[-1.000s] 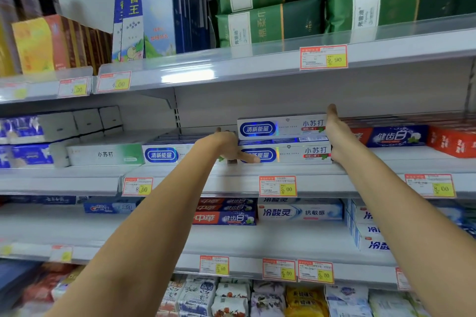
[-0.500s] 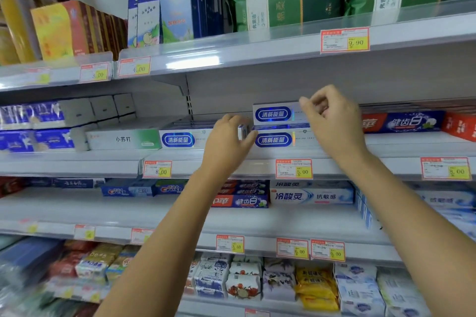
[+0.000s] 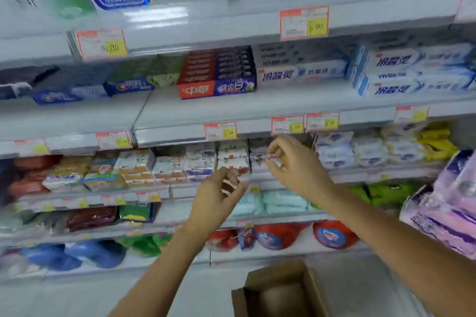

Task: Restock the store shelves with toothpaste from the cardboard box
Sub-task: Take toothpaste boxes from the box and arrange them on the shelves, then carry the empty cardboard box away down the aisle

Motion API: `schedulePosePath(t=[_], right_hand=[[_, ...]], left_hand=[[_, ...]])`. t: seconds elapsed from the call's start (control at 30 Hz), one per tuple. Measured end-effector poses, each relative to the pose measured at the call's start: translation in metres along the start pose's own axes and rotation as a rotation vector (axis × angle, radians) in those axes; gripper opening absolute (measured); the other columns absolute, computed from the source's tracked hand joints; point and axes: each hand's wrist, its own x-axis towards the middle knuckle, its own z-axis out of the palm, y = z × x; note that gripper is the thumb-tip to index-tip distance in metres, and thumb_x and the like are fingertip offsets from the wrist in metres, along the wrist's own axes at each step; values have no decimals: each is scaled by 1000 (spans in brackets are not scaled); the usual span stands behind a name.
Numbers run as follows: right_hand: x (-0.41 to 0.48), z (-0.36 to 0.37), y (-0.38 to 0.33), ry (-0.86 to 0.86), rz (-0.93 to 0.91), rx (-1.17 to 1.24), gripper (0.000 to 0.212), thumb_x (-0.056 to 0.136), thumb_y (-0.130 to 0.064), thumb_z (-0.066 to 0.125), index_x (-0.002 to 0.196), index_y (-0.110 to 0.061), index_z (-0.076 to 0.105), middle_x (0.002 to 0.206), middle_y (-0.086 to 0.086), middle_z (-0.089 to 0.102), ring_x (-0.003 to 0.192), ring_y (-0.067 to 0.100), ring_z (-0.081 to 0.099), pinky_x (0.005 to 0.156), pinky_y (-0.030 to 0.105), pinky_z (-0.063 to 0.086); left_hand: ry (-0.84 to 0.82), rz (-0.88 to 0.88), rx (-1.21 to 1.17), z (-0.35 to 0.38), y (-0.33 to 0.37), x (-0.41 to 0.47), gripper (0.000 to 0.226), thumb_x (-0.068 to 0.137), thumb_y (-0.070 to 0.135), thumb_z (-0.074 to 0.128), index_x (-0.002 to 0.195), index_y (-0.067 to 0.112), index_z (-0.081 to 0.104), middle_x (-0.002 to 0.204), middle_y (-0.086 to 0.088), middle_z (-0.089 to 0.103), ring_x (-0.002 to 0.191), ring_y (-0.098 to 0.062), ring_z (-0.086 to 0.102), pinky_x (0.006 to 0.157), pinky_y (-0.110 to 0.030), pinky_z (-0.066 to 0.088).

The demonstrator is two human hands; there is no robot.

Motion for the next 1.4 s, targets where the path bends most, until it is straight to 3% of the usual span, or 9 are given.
schedulePosePath(t=[0.17, 0.3, 0.4, 0.57, 0.67, 0.83, 1.0, 1.2, 1.4], right_hand=[[-81, 78, 75, -401, 212, -71, 44, 68, 14, 50, 102, -13, 54, 116, 0, 37, 102, 16, 44, 74, 33, 40], [-139, 140, 144, -596, 378, -37, 41, 61, 14, 56, 95, -10, 60, 109, 8, 48, 104, 26, 53, 82, 29, 42], [-176, 188, 200, -691, 609, -52, 32, 70, 5, 62, 99, -7, 62, 110, 12, 54, 106, 28, 53, 77, 19, 31], [-236, 256, 278, -677, 1140, 4, 31, 81, -11, 68, 106, 7, 61, 106, 21, 63, 99, 35, 61, 60, 19, 42], [-283, 297, 338, -702, 1350, -16, 70, 74, -39, 76, 127, -1, 51, 127, 21, 56, 110, 35, 57, 87, 35, 51], [-309, 333, 371, -788, 1376, -108, 75, 87, -34, 66, 144, -4, 28, 145, 18, 40, 127, 36, 45, 96, 38, 42], [-331, 367, 392, -949, 1217, -212, 40, 95, -28, 50, 128, -4, 50, 126, 15, 58, 111, 33, 55, 85, 35, 44], [-329, 380, 389, -852, 1263, -364, 26, 93, -15, 47, 106, 1, 63, 94, 18, 63, 86, 33, 59, 68, 34, 43], [-298, 400, 311, -763, 1237, -228, 32, 93, -11, 45, 120, -2, 61, 120, 22, 61, 107, 38, 58, 79, 35, 45]], left_hand=[[-109, -302, 42, 57, -96, -48, 37, 79, -8, 58, 72, 25, 42, 75, -2, 57, 59, -14, 54, 54, -23, 45], [-115, -643, 9, 102, -161, -82, 37, 74, -9, 61, 71, 25, 47, 72, 0, 59, 58, -7, 56, 55, -20, 41], [-40, -871, -72, 142, -219, -110, 31, 72, -6, 71, 72, 21, 55, 74, -1, 64, 64, -13, 64, 62, -26, 49], [68, -1214, -123, 212, -305, -166, 30, 77, 3, 74, 106, 2, 66, 106, -16, 68, 98, -33, 63, 90, -39, 50], [23, -1349, -96, 243, -345, -189, 45, 80, 10, 74, 122, 0, 60, 122, -15, 62, 100, -30, 61, 84, -29, 44], [-17, -1477, -169, 282, -410, -207, 57, 80, 15, 74, 132, 4, 52, 131, -14, 56, 116, -30, 56, 98, -34, 44], [-126, -1499, -273, 321, -445, -210, 44, 83, 17, 72, 121, -1, 60, 113, -16, 66, 97, -29, 65, 91, -35, 51], [-231, -1397, -6, 329, -435, -213, 21, 92, 10, 52, 107, -2, 60, 93, -7, 55, 103, -28, 59, 80, -25, 41], [185, -1461, -146, 237, -414, -237, 26, 88, 15, 52, 64, 8, 56, 62, -7, 59, 71, -31, 61, 59, -28, 45]])
